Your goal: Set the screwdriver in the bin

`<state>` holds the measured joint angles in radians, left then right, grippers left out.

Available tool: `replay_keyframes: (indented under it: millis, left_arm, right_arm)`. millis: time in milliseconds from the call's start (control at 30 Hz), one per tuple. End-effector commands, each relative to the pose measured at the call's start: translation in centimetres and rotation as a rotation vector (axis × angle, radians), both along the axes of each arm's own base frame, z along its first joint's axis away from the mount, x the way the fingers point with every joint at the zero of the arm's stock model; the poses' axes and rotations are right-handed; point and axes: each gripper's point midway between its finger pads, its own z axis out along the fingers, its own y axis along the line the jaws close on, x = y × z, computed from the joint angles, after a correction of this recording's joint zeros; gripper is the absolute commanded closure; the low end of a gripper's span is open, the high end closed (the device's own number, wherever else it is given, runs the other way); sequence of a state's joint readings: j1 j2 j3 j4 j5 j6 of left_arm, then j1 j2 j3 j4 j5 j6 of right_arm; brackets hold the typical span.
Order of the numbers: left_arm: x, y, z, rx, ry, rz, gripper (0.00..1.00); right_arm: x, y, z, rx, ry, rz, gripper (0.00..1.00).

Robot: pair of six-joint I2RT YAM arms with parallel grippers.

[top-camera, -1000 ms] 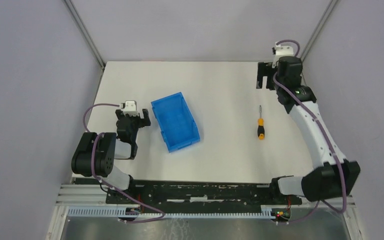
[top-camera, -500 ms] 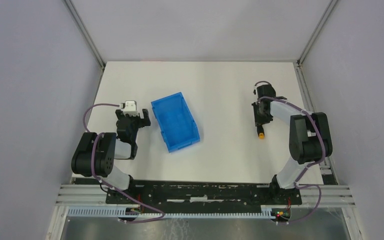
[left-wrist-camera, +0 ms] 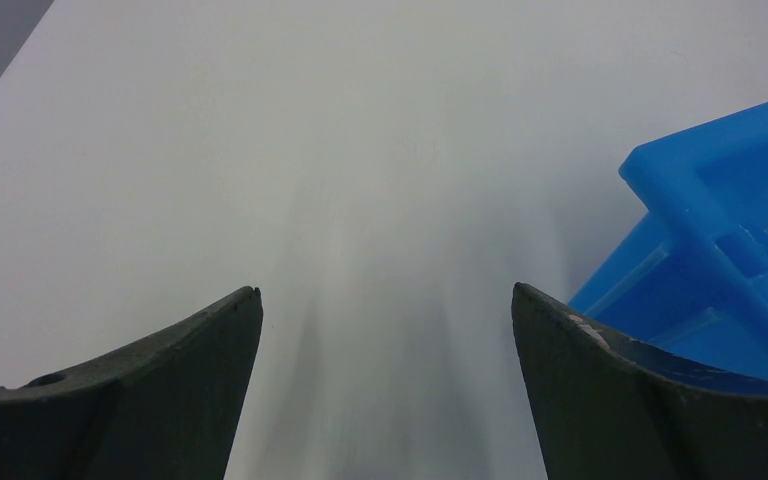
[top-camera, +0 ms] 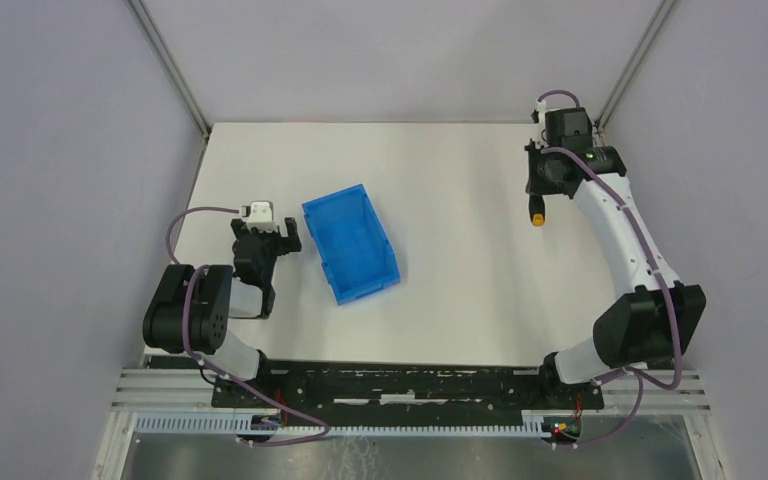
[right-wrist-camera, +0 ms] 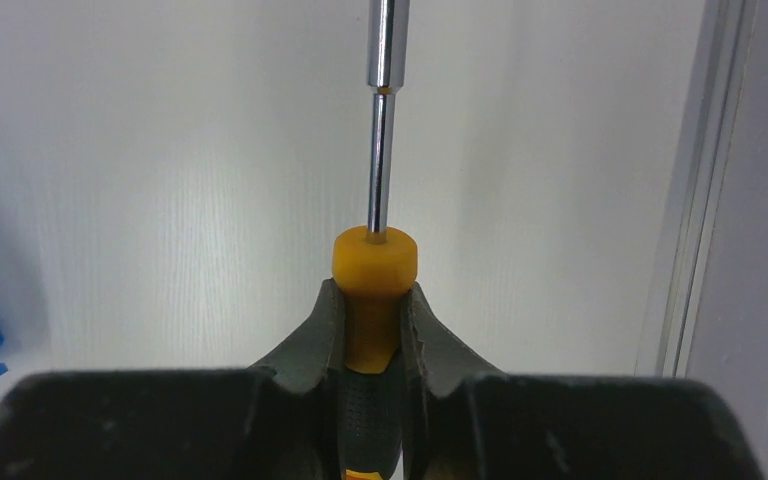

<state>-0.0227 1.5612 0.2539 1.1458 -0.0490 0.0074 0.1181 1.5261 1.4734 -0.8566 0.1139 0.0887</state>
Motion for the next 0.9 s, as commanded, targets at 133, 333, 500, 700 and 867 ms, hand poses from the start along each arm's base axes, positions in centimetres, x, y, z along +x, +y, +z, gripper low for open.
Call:
replay_keyframes:
  millis: [133,333,500,700,867]
  left_arm:
    - [0.2,-0.1,1.2,-0.035,-0.041,0.003,0.0]
    - [0.2,0.0,1.3,-0.035,-0.043,0.003,0.0]
    - [0.2,-0.1,1.2,-0.035,-0.043,0.002,0.0]
    - [0.2,-0.1,1.2,-0.035,-0.04,0.003,0.0]
    - [0.2,-0.1,1.2,-0.035,-0.042,0.003,0.0]
  right_arm:
    - [0.4,13.9,4.5,0.108,-0.114,0.214,1.0]
    - [-1.5,32.6,6.9,0.182,-0.282,0.596,1.0]
    - [-1.9,37.5,1.6,0.148,-0.291,0.742,1.0]
    - [-3.3,39.9,-6.8,0.062,-0.179,0.805,1.0]
    - [-3.3,39.8,-12.3,-0.005,-0.079,0.76,1.0]
